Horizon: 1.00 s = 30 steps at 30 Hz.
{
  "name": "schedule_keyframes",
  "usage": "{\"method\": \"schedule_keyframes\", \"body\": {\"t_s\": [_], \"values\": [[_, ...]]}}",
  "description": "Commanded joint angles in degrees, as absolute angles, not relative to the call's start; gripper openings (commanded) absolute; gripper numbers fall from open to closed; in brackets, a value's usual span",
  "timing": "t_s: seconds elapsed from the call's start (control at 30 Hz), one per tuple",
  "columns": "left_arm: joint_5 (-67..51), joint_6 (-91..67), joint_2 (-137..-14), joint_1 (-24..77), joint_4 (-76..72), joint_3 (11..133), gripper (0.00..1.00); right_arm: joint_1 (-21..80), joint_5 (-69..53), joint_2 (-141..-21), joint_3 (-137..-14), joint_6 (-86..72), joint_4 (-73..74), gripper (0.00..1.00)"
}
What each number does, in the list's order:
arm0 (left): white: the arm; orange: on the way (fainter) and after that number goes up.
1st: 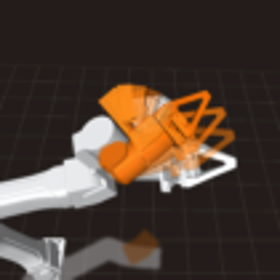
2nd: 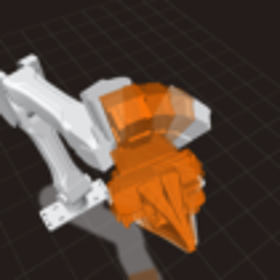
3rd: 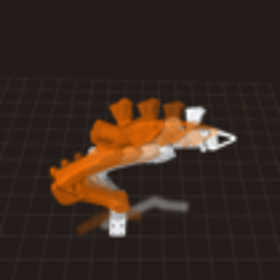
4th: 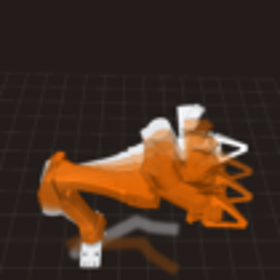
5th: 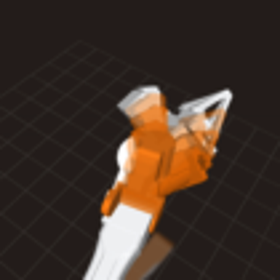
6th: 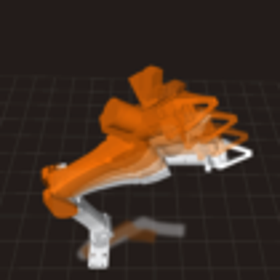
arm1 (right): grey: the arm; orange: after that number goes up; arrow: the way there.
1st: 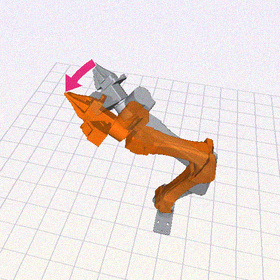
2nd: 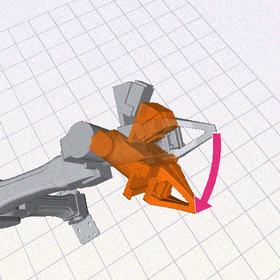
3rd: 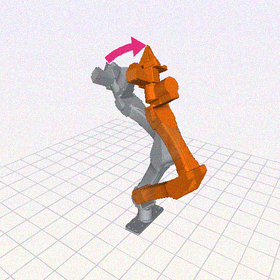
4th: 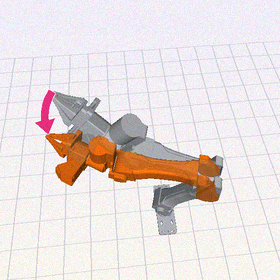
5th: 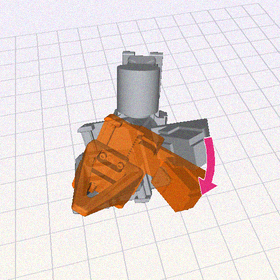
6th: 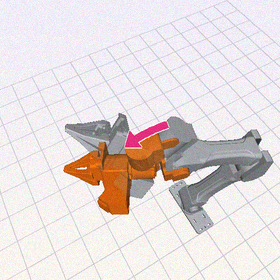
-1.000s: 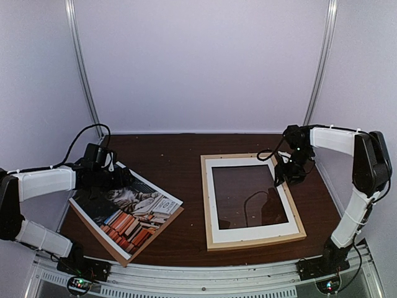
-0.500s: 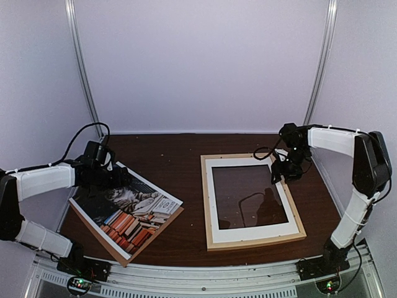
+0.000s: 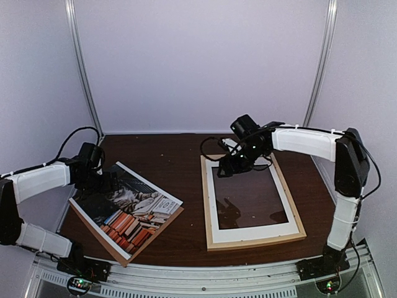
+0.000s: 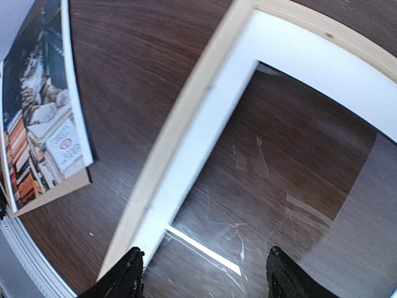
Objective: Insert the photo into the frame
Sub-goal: Pick up the photo from the backboard.
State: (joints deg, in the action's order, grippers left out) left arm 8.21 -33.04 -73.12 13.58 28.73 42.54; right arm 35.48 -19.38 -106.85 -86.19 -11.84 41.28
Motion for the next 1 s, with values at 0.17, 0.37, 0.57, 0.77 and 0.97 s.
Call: {"method": "schedule_keyframes", "body": {"t_s": [0.17,0.37,0.57,0.77,0.97], "values": [[8.8,-38.4,-68.0,4.9,34.1,37.5,0.97,46.8,-28.9,-122.7,-98.2,-17.3,29.0,0.68],[8.8,-40.9,-65.0,0.5,35.7,34.7,0.98,49.8,-29.1,-130.6,-104.5,-20.0,27.3,0.67],[10.2,-41.9,-64.9,0.5,36.8,34.0,0.98,50.3,-28.8,-135.4,-109.2,-22.1,28.9,0.64],[7.3,-43.7,-66.8,-0.6,32.2,31.0,0.98,50.7,-29.5,-136.9,-110.1,-23.7,29.8,0.59],[2.0,-45.2,-68.5,-0.6,26.2,27.8,0.93,51.1,-31.4,-137.2,-110.0,-25.5,30.7,0.53]]}}
